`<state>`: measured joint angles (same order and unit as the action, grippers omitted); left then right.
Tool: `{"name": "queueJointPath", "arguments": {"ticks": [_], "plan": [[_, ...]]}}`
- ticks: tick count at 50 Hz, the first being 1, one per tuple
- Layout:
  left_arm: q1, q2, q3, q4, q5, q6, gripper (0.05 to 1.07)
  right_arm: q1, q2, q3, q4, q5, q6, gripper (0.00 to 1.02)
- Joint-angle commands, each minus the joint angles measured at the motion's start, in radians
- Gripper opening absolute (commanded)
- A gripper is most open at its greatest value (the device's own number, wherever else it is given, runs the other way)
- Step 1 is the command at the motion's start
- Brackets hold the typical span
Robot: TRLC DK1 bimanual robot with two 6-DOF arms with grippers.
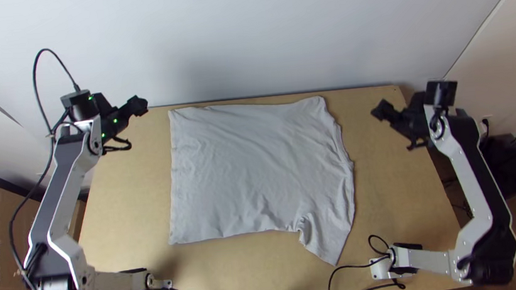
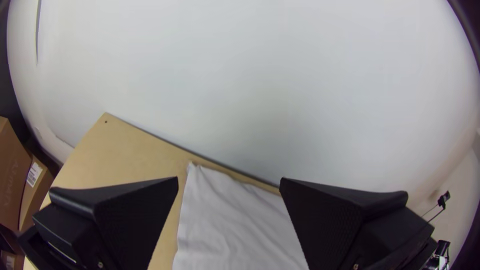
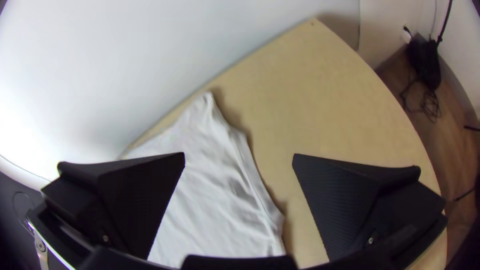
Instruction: Fold the t-shirt
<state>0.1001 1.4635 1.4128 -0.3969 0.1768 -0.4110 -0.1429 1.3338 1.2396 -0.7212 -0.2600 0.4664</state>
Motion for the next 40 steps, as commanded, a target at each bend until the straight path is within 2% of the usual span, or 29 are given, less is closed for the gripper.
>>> {"name": "queueJointPath", "arguments": {"ticks": [1,10,16,19,24,27,29,40], "plan": [[0.001,-0.118,-0.087,-0.039,0.015,0.015,1.03,-0.03,-0.14,-0.121,-0.104,-0.012,-0.037,0.98],[-0.008,-0.261,-0.169,-0.089,0.015,0.031,1.03,-0.05,-0.266,-0.287,-0.285,-0.051,-0.057,0.98],[-0.011,-0.31,-0.192,-0.114,0.015,0.032,1.03,-0.044,-0.263,-0.351,-0.422,-0.114,-0.15,0.92],[-0.011,-0.324,-0.204,-0.12,0.015,0.034,1.03,-0.018,-0.254,-0.391,-0.465,-0.125,-0.169,0.92],[-0.011,-0.344,-0.221,-0.129,0.02,0.046,1.03,0.031,-0.228,-0.453,-0.481,-0.124,-0.172,0.91],[-0.011,-0.353,-0.225,-0.135,0.02,0.051,1.03,0.031,-0.208,-0.482,-0.478,-0.124,-0.193,0.79],[-0.01,-0.359,-0.225,-0.135,0.02,0.054,1.03,0.031,-0.196,-0.494,-0.469,-0.124,-0.198,0.74],[0.004,-0.371,-0.229,-0.148,0.033,0.066,1.03,0.063,-0.087,-0.549,-0.434,-0.116,-0.195,0.73]]}}
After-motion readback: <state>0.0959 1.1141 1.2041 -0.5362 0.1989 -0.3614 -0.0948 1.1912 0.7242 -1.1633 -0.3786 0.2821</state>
